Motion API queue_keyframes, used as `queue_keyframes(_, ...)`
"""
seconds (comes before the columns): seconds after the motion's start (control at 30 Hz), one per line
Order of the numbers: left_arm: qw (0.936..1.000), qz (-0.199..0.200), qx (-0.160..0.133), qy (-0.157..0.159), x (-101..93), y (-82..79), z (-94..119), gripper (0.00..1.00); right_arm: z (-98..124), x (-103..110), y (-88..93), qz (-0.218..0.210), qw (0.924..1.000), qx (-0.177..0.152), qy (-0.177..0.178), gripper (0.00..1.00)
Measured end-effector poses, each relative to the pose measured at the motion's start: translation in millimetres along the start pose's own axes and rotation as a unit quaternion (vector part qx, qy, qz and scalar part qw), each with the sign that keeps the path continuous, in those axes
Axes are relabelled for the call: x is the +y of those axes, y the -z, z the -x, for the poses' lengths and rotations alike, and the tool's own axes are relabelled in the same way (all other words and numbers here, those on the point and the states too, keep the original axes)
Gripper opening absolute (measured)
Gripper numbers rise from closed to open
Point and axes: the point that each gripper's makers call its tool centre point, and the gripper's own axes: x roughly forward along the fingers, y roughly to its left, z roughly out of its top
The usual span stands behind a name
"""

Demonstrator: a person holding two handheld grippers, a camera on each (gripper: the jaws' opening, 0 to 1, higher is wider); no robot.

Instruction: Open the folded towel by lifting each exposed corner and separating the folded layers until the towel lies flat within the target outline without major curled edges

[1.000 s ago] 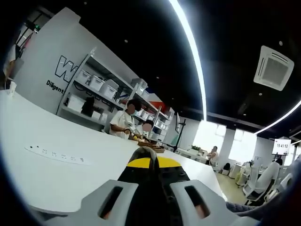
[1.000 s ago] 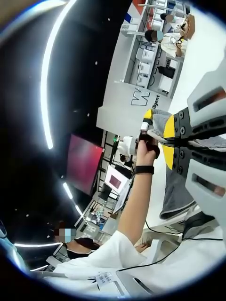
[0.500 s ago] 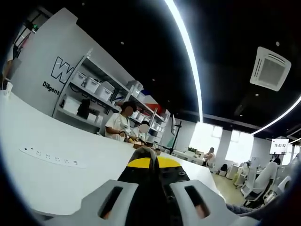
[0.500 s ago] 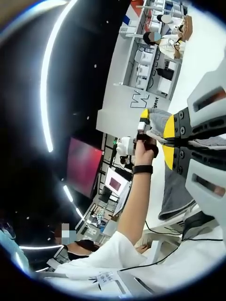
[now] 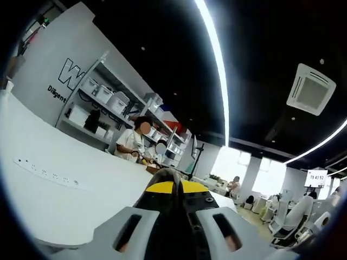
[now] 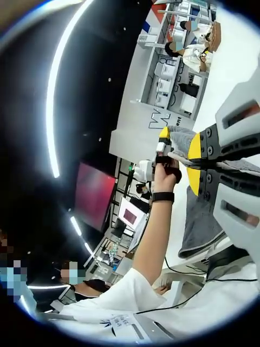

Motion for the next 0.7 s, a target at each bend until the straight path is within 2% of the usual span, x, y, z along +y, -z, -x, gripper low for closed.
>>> queue_keyframes(0.17,1.0,0.003,0.0,0.004,-1.6,1.0,-4,0.0,2,-2,0.7,0.001,1.0,0.001,0.004,0.0)
queue_keyframes(0.27,0.9995,0.032,-0.007,0.007,-3.4,1.5,-6,0.0,3,-4,0.2,0.004,1.0,0.002,0.009,0.0)
queue_keyframes(0.57,0.9993,0.034,-0.006,0.013,-8.4,3.8,-14,0.0,4,-6,0.2,0.006,0.9999,0.003,0.014,0.0)
queue_keyframes(0.7,0.9993,0.035,-0.003,0.014,-12.0,10.6,-20,0.0,4,-7,3.7,0.011,0.9998,0.008,0.016,0.0)
